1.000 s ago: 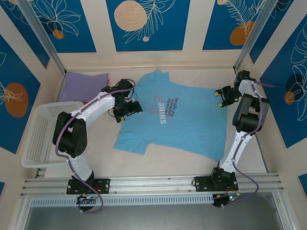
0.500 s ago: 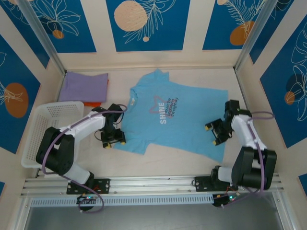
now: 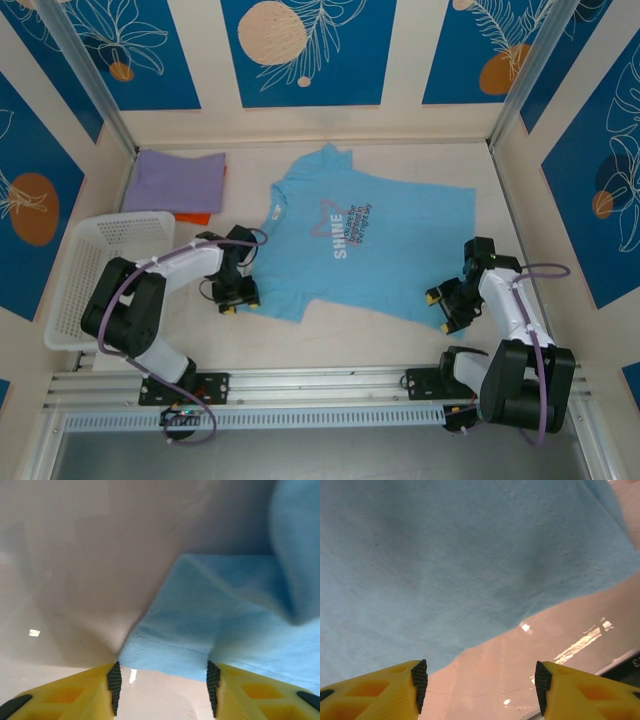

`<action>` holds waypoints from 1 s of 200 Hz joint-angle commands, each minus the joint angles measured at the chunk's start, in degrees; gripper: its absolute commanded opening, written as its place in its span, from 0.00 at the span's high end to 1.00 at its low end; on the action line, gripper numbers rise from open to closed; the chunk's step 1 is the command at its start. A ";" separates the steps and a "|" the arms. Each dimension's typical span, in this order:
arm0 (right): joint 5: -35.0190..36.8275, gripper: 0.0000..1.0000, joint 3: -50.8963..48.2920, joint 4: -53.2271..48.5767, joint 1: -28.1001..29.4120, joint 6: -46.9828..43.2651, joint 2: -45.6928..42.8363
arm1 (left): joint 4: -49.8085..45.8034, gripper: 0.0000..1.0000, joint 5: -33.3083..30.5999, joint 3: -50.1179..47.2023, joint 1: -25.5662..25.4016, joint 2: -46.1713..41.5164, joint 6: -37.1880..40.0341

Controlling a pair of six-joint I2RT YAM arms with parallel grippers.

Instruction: Fold and stack the t-shirts

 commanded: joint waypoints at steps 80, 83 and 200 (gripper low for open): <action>-2.78 0.52 -5.97 -1.78 -6.13 10.43 -1.16 | 2.88 0.95 -2.08 -1.41 -1.15 -1.94 -1.00; -2.81 0.52 -6.01 -1.62 -6.11 10.70 -1.05 | 2.85 0.95 -2.08 -1.34 -1.27 -2.15 -1.00; 3.68 0.59 -0.26 -1.27 -3.17 13.93 10.51 | -0.28 1.00 -1.10 -0.14 -2.41 -7.01 -1.05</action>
